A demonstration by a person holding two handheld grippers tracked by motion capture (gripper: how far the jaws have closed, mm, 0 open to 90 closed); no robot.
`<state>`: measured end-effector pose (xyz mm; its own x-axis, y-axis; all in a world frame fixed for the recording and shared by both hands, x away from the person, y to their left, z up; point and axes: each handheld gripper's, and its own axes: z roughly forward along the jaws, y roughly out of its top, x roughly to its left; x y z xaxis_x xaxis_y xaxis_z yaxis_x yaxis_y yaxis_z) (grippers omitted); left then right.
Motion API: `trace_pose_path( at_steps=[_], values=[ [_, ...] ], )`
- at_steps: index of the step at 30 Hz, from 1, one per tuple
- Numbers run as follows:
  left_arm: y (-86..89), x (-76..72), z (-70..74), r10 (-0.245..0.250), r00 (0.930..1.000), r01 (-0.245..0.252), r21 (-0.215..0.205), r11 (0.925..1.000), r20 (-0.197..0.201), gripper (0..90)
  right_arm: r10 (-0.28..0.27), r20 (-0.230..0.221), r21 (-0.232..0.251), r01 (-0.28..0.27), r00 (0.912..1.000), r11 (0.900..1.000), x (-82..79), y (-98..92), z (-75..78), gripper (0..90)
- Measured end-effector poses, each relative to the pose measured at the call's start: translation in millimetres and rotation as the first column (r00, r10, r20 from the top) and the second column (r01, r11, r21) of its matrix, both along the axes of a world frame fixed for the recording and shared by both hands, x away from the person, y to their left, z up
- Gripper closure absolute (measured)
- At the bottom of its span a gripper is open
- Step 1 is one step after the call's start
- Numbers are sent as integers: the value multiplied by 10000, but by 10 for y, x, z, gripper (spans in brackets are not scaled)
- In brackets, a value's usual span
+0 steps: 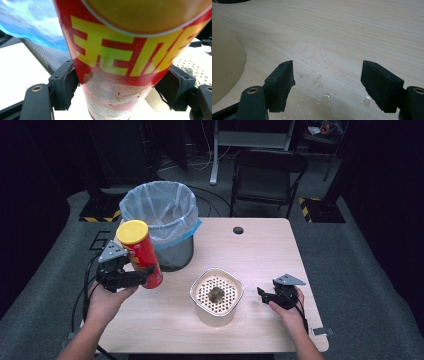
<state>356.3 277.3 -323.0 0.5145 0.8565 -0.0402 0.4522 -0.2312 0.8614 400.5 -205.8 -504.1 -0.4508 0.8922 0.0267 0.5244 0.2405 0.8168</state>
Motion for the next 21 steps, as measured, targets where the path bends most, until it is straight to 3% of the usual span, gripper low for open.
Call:
trace_pose_path(
  at_steps=[4,9,14,15,21],
  values=[
    [39,-42,166,438,9989,-437,-87,9990,161,238,7,25,-62,-6,10000,10000,1,-3,0,262],
    [78,-60,322,629,9977,-629,30,9980,245,238,2,18,-48,-2,10000,10000,1,3,-4,262],
    [99,-49,413,575,9982,-575,-42,9983,186,238,-93,-11,-47,93,10000,9999,1,4,-7,262],
    [103,-40,459,354,9993,-353,-97,9993,115,239,-84,8,-52,84,10000,10000,1,3,-7,262],
    [69,-27,617,72,9999,-73,87,9999,91,238,-134,-30,-52,134,9999,9999,0,0,-6,262]
  ],
)
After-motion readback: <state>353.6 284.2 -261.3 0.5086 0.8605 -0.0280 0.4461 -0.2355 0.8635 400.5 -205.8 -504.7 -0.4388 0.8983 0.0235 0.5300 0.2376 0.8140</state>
